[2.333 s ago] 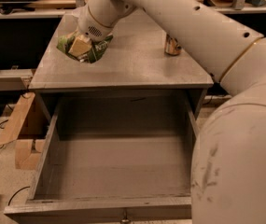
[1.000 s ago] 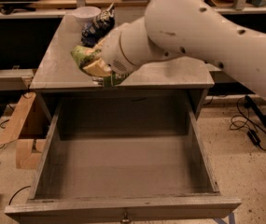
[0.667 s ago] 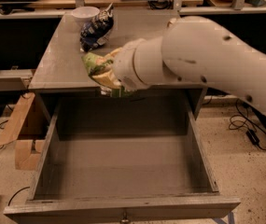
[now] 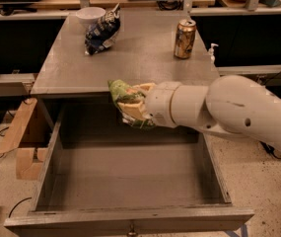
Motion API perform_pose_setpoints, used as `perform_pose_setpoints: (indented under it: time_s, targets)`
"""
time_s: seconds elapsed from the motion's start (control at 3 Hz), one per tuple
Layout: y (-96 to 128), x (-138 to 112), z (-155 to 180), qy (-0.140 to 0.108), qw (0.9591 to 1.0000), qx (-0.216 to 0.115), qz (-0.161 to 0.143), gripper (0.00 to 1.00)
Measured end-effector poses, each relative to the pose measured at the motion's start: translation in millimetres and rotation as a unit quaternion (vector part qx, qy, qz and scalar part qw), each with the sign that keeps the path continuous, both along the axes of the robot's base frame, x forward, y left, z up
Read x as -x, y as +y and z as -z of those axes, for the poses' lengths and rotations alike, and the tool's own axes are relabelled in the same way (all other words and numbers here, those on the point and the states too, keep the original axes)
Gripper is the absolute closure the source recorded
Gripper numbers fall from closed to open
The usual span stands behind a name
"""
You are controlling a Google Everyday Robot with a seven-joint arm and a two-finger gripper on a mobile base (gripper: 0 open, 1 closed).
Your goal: Place green jalapeno chip bag into top drawer
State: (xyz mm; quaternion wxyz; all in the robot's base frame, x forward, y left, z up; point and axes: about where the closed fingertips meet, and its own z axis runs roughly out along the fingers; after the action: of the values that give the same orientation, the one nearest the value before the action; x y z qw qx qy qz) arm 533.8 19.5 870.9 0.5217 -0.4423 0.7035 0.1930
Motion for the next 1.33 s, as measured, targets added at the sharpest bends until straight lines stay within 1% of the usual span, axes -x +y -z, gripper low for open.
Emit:
perform_pose_setpoints:
  time_s: [0.33,0.67,1.0,1.33]
  targets:
    - [-25.8,-14.9,49.2,0.045,0.9976,-0.053,0.000,1.00]
    - [-43.4,-27.2,94.1,0.090,0.9922,-0.087,-0.005,1.00]
    - [-55.7,-33.0,123.7,0.123,0.9874,-0.099,-0.007,1.00]
    - [-60.7,-38.8,145.1,0.158,0.9820,-0.102,-0.012,0.82]
